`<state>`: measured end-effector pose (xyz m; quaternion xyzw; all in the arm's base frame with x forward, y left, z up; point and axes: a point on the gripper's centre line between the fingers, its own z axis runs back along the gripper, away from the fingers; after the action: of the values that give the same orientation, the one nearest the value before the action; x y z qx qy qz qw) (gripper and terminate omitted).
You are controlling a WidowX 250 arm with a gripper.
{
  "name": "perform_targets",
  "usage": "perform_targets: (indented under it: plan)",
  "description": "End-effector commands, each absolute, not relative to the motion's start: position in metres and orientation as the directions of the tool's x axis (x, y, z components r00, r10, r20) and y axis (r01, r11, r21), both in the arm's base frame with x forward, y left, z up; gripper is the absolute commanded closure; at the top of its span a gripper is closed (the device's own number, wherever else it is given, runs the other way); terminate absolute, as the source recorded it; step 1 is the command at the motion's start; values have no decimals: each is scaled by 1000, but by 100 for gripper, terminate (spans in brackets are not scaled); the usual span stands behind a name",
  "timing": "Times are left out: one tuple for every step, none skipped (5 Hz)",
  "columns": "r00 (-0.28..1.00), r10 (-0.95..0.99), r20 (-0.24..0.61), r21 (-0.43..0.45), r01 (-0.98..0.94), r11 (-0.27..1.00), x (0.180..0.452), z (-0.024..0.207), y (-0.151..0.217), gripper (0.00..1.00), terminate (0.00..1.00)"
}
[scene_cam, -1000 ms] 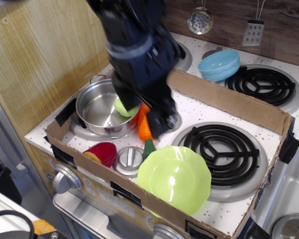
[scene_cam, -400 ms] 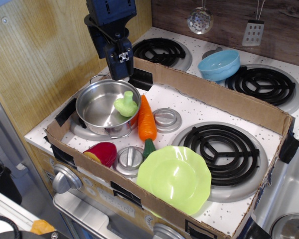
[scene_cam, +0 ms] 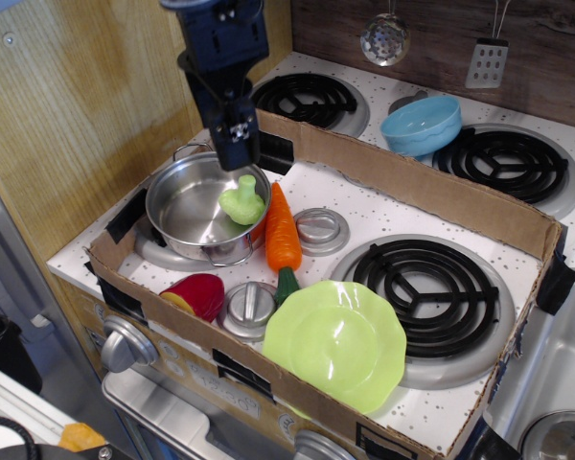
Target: Take broccoli out of pan
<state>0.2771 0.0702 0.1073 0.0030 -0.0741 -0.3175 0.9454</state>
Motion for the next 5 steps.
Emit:
perform_targets:
  plan:
    - [784, -613, 103, 89, 606, 790, 300, 100, 75, 0, 0]
    - [777, -624, 77, 101, 617, 781, 306, 94, 77, 0, 0]
    - [777, -623, 87, 128, 611, 781, 307, 86, 76, 0, 0]
    - [779, -614, 125, 154, 596, 788, 302, 69, 73, 0, 0]
    - [782, -611, 124, 138, 596, 791, 293, 61, 73, 0, 0]
